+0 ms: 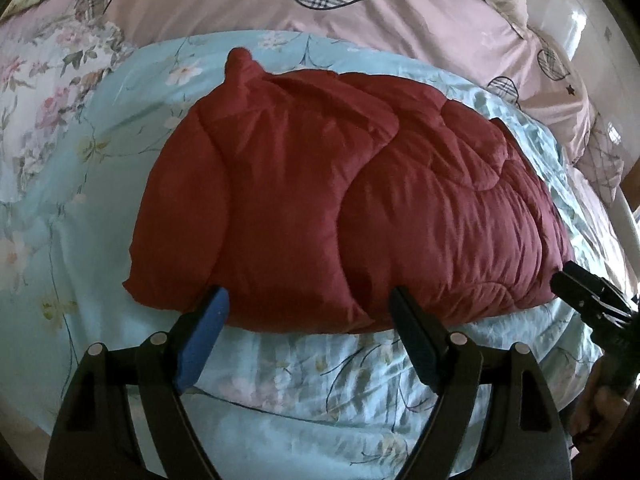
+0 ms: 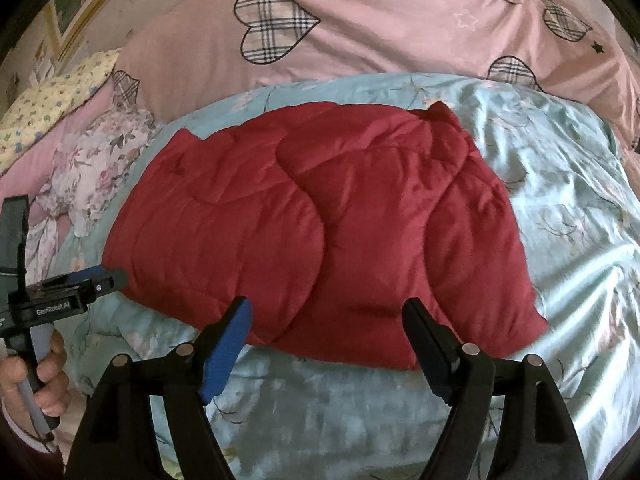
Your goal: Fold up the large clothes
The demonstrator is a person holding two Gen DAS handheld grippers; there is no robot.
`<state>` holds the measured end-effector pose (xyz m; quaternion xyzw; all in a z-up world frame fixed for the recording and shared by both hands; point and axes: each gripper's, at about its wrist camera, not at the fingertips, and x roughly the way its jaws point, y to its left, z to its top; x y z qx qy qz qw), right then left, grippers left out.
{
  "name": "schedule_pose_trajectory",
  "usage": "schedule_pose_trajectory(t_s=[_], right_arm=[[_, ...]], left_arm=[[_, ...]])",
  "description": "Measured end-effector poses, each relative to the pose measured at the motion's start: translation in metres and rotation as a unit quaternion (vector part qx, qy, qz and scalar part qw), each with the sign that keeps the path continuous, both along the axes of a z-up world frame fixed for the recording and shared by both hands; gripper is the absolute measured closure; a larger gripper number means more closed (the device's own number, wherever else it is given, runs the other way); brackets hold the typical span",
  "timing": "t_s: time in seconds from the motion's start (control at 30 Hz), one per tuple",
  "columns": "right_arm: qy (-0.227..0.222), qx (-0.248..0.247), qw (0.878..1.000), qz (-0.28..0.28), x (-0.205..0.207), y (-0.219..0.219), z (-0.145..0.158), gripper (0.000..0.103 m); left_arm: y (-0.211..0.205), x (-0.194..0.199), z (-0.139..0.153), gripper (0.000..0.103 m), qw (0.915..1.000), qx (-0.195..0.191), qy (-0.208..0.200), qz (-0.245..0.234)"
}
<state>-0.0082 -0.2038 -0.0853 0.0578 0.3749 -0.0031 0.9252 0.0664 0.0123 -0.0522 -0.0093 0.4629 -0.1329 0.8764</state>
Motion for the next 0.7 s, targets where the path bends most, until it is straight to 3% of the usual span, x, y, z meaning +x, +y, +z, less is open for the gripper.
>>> schedule_pose_trajectory(t_s=[0.7], right_arm=[[0.006, -0.031, 0.999, -0.018, 0.043, 0.005, 0.003, 0.016]], left_arm=[[-0.049, 0.031, 0.01, 0.016, 0.9981, 0.059, -0.008, -0.015]])
